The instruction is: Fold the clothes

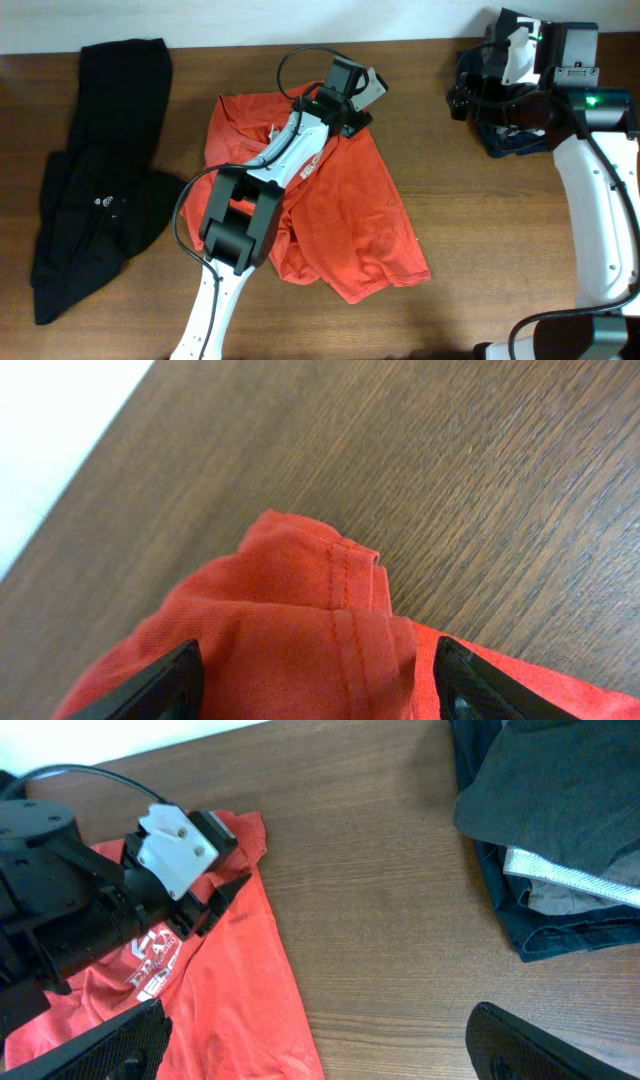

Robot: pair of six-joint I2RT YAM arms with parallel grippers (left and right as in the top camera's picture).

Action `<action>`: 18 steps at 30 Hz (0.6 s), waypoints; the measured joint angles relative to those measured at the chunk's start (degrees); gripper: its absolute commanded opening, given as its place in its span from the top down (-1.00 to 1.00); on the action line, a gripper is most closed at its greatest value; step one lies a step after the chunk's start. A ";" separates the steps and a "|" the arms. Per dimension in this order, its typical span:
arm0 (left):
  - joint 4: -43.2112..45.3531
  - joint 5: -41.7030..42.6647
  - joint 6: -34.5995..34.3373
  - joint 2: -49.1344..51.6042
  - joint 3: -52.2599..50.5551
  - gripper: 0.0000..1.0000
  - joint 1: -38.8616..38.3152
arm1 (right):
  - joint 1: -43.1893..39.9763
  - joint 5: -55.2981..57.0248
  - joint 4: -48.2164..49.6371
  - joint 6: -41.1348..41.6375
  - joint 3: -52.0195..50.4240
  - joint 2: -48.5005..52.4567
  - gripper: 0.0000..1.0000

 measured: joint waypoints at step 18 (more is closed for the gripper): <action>1.25 -0.17 -0.61 0.17 0.00 0.26 -0.44 | 0.00 0.00 0.50 -0.02 0.00 0.00 -0.98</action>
